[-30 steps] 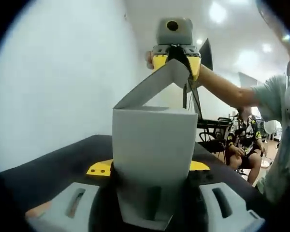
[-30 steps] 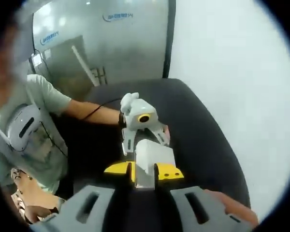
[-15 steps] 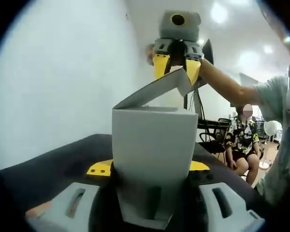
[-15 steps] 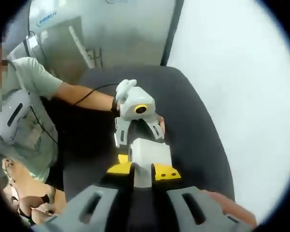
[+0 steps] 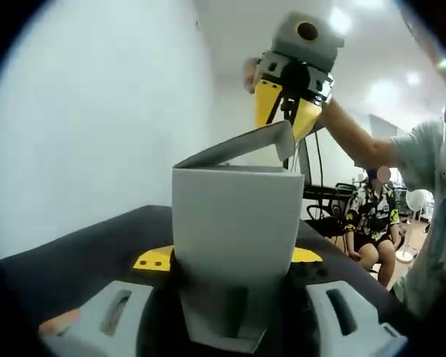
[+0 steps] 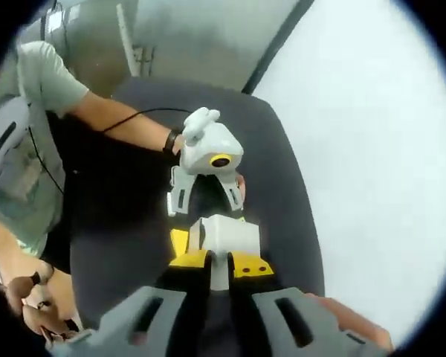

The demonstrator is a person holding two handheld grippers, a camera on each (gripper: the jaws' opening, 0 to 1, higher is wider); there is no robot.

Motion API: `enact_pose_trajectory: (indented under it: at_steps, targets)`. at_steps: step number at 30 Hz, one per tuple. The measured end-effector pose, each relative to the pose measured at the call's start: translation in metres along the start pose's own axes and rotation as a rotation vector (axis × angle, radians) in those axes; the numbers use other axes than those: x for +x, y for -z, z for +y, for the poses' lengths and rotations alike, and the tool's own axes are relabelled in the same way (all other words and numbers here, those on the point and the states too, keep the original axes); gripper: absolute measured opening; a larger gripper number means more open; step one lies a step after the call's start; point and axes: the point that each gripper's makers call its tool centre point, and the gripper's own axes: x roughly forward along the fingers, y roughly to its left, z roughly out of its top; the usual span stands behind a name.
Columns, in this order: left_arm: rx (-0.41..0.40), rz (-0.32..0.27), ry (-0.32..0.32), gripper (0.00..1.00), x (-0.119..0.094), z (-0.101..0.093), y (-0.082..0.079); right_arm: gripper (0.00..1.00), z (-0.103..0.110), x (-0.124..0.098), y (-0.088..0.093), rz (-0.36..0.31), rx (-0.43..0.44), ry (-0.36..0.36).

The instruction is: Assemble the cup parts correctly, then place the assembled cup into the box.

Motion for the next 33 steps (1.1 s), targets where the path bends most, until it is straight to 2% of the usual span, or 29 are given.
enact_pose_trajectory:
  at_steps: [4,15,18,20,21,23,25,27,29,30,33]
  targets:
    - [-0.004,-0.001,-0.004,0.50,0.001,0.001,0.000,0.08,0.004,0.004,0.002,0.009,-0.031,0.025]
    - [-0.010,0.002,-0.008,0.50,0.001,0.000,0.000,0.07,0.008,0.008,0.003,-0.016,-0.031,0.067]
    - [-0.005,0.009,-0.006,0.50,0.002,0.000,0.000,0.08,0.009,0.007,0.004,-0.045,0.025,0.037]
    - [0.004,0.013,-0.001,0.50,0.002,-0.002,0.000,0.08,0.012,0.006,0.002,-0.096,0.089,-0.036]
    - [0.007,0.014,-0.001,0.50,0.002,-0.002,0.000,0.08,0.012,0.004,0.001,-0.131,0.162,-0.094]
    - [0.010,0.018,-0.002,0.50,0.002,-0.002,0.001,0.08,0.006,0.001,0.001,-0.159,0.192,-0.120]
    - [0.010,0.019,-0.003,0.50,0.003,-0.003,0.001,0.08,-0.003,-0.002,0.002,-0.153,0.189,-0.106]
    - [0.008,0.018,-0.003,0.50,0.002,-0.002,0.001,0.08,-0.004,-0.002,0.000,-0.144,0.214,-0.123]
    - [0.006,0.017,-0.003,0.50,0.002,-0.002,0.001,0.08,-0.006,0.002,0.003,-0.100,0.198,-0.114]
    - [0.006,0.018,-0.003,0.50,0.002,-0.002,0.001,0.09,-0.003,0.005,0.006,-0.067,0.190,-0.126]
    - [0.008,0.021,-0.002,0.50,0.002,-0.002,0.001,0.11,0.010,0.010,0.005,-0.039,0.221,-0.197]
